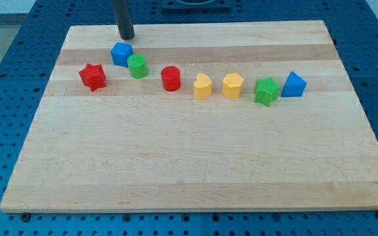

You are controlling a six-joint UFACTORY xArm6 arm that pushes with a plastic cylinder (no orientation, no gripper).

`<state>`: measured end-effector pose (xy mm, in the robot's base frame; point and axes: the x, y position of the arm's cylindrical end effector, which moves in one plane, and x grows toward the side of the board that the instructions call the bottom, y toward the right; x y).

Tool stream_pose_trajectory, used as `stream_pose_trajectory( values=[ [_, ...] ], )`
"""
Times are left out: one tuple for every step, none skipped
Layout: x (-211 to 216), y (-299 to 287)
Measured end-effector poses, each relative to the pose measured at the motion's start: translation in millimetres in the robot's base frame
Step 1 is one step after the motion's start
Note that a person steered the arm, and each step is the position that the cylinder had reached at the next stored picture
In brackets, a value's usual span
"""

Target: Push the red star and blue cube down

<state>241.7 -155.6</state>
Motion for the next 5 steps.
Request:
stream_pose_trajectory(
  values=[
    [41,-10],
    [68,-22],
    [55,-22],
    [69,-22],
    [101,-24]
  ],
)
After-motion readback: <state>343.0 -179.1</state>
